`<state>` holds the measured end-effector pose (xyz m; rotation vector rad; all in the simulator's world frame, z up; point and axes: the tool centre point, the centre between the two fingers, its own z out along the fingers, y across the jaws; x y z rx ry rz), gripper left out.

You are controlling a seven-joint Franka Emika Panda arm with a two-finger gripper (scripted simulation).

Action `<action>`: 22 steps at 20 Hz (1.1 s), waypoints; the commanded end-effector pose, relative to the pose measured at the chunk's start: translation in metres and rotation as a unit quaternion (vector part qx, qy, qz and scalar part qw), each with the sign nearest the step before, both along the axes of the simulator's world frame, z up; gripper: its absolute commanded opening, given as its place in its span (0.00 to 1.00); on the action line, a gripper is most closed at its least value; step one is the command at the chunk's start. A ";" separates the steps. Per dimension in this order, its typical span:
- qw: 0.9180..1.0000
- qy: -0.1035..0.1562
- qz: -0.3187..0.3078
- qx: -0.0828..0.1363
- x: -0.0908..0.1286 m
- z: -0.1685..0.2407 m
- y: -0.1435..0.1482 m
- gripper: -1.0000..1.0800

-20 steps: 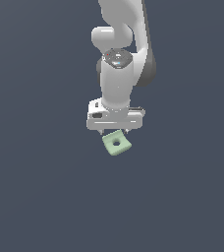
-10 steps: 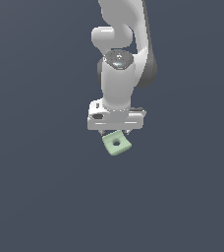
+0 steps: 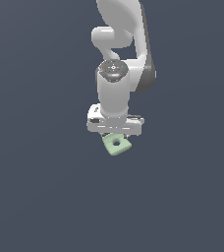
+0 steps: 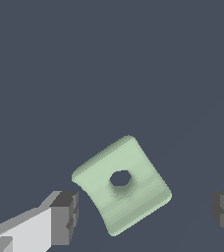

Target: Pick up the object and move it to a goal position.

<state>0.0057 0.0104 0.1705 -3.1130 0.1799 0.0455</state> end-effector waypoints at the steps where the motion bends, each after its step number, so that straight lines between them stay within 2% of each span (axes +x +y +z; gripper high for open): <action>1: 0.999 0.013 -0.034 0.009 0.000 -0.007 0.000 1.00; 6: 0.991 0.049 -0.121 0.031 0.001 -0.026 0.002 1.00; 11: 0.972 0.091 -0.212 0.053 0.001 -0.045 0.006 1.00; 15: 0.949 0.127 -0.281 0.067 0.001 -0.061 0.010 1.00; 22: 0.899 0.187 -0.386 0.086 0.000 -0.084 0.019 1.00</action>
